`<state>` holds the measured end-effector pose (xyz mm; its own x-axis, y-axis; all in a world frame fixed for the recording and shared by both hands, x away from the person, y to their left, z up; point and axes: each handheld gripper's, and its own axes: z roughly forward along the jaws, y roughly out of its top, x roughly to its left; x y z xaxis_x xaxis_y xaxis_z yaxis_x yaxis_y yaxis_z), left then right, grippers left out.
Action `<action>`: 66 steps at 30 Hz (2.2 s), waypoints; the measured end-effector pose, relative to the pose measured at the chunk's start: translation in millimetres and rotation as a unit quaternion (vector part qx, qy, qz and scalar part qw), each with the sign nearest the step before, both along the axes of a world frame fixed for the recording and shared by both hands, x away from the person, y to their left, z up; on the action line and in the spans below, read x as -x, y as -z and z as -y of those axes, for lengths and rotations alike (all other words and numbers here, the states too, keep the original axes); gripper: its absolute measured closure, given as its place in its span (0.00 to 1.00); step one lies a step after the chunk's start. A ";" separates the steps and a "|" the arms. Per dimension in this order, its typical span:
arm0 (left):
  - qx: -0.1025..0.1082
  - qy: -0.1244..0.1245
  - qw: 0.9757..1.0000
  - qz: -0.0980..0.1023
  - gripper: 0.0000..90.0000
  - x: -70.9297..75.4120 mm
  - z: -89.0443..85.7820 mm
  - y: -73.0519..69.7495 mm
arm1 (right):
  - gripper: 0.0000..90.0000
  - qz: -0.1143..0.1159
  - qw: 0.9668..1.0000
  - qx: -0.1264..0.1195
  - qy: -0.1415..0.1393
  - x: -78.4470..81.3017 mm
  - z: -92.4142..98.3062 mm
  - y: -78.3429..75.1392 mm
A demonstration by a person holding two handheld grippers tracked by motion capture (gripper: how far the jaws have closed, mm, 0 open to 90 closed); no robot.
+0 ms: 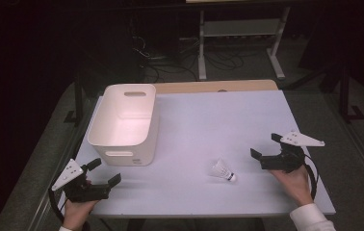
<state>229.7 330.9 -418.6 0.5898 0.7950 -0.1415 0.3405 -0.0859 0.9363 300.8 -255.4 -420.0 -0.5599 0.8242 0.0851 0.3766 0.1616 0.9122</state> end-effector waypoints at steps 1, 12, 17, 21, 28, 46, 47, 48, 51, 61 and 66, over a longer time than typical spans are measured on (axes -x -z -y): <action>0.001 0.001 1.000 0.000 0.00 -0.1 0.2 0.1 | 0.00 0.002 1.000 0.000 0.001 0.6 -0.2 -0.2; 0.000 0.007 1.000 -0.004 0.00 1.5 1.9 0.2 | 0.00 0.003 1.000 0.000 -0.003 1.6 0.0 -0.8; -0.004 0.011 1.000 -0.004 0.00 1.2 2.0 0.6 | 0.00 0.002 1.000 -0.001 -0.005 1.4 -0.4 -0.6; -0.004 0.011 1.000 -0.006 0.00 0.9 1.9 0.8 | 0.00 -0.003 1.000 -0.003 -0.005 1.5 -0.4 -0.9; 0.002 0.013 1.000 -0.007 0.00 1.1 3.4 1.1 | 0.00 -0.008 1.000 -0.002 -0.008 0.8 -1.0 -0.4; -0.001 0.021 1.000 -0.008 0.00 2.1 3.7 0.5 | 0.00 -0.014 1.000 0.000 -0.025 1.3 -7.6 -1.6; -0.001 0.021 1.000 -0.008 0.00 2.2 4.0 0.4 | 0.00 -0.015 1.000 0.000 -0.027 1.5 -8.0 -2.2; -0.001 0.021 1.000 -0.008 0.00 2.3 4.2 0.4 | 0.00 -0.014 1.000 -0.002 -0.028 1.7 -8.6 -2.7; -0.001 0.022 1.000 -0.008 0.00 2.4 4.1 0.4 | 0.00 -0.013 0.999 -0.003 -0.032 2.1 -9.6 -3.3; -0.001 0.024 1.000 -0.009 0.00 2.2 4.8 1.0 | 0.00 -0.020 0.999 0.001 -0.050 4.2 -18.3 -4.8; -0.002 0.025 1.000 -0.008 0.00 2.0 4.7 1.0 | 0.00 -0.022 0.998 0.004 -0.058 4.2 -21.2 -4.4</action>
